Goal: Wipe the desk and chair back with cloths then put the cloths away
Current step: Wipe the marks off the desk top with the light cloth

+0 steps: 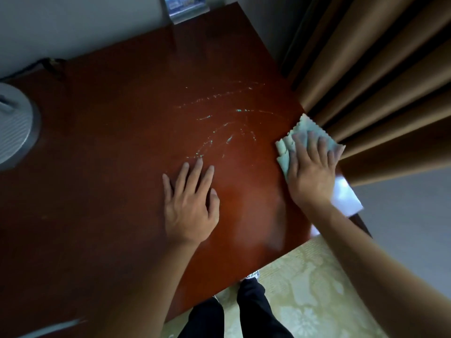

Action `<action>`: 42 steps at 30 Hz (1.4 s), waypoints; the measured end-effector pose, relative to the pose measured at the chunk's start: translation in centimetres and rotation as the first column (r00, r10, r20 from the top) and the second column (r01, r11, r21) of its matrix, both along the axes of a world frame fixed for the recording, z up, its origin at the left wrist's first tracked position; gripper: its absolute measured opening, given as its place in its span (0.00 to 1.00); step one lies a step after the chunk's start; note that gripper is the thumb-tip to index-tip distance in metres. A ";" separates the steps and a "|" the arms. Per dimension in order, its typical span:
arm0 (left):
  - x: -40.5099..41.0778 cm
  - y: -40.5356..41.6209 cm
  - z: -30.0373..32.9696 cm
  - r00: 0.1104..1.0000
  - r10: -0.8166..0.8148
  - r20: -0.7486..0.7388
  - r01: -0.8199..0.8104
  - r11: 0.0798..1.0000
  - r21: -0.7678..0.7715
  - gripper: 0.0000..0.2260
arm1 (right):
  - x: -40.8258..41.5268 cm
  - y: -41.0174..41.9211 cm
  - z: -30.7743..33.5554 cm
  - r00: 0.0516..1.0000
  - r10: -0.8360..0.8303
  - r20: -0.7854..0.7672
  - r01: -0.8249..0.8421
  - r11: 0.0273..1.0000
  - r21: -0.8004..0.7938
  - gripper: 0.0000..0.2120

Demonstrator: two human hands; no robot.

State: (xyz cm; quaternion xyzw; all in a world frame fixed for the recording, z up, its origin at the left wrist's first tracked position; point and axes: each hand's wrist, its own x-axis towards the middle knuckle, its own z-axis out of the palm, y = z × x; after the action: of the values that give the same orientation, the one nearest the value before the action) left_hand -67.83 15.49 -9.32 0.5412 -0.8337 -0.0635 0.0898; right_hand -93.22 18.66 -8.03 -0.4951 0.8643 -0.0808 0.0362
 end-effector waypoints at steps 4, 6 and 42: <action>0.0 0.0 0.1 1.000 -0.004 0.004 0.004 1.000 0.002 0.22 | 7.8 3.9 -0.7 0.973 0.229 -0.005 -0.229 0.973 -0.014 0.22; 0.1 -0.1 0.1 1.000 -0.011 0.013 0.011 1.000 0.008 0.23 | 8.7 5.2 -0.8 0.932 0.363 0.025 -0.362 0.932 -0.021 0.22; 8.1 -3.7 1.2 0.999 -0.008 0.052 0.005 0.998 0.056 0.26 | 19.5 4.4 -0.4 0.726 0.684 0.068 -0.687 0.724 0.060 0.23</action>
State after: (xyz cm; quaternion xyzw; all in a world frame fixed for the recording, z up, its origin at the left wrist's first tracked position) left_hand -59.74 11.82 -8.07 0.5422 -0.8354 -0.0730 0.0529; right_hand -73.74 23.10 -8.42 -0.7756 0.6220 -0.0367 0.1010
